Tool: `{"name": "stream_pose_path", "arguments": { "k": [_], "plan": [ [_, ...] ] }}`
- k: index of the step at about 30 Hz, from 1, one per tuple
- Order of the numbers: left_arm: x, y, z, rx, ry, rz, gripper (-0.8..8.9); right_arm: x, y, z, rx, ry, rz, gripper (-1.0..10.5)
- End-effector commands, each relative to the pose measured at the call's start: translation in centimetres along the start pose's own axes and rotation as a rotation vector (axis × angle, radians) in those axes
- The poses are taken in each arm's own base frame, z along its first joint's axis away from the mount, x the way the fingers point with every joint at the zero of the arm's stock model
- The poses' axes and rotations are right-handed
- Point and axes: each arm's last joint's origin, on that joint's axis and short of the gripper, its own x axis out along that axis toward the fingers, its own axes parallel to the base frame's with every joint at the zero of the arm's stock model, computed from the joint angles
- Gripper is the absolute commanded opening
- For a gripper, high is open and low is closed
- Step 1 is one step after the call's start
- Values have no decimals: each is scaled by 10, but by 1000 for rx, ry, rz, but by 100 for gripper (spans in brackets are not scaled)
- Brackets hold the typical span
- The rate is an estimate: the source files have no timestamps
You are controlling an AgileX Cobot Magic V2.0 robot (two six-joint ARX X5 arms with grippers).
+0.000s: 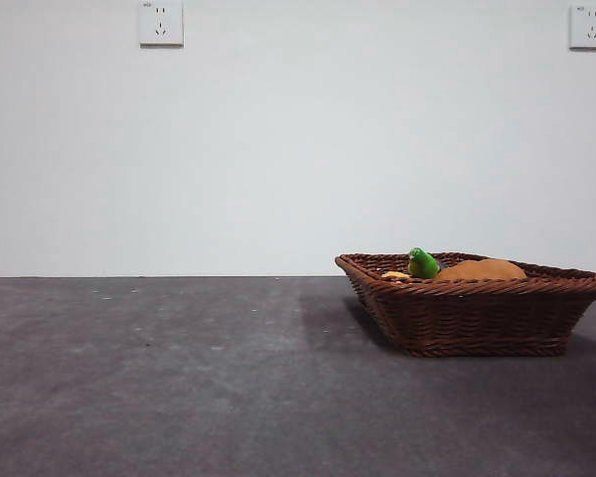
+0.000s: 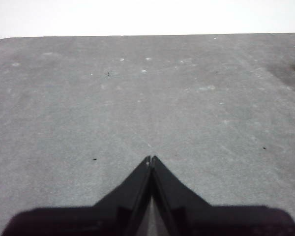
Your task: Help me put the vegetables on the table into the basket
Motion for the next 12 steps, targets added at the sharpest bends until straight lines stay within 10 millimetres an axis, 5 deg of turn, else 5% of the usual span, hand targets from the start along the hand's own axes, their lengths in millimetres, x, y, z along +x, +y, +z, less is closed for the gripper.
{"name": "stream_pose_path", "arguments": {
  "k": [1,12],
  "plan": [
    [1,0,-3,-5,5,0,-3,1,0,-3,8,4,-5,1],
    [1,0,-3,-5,5,0,-3,1,0,-3,8,4,-5,1]
  ]
}}
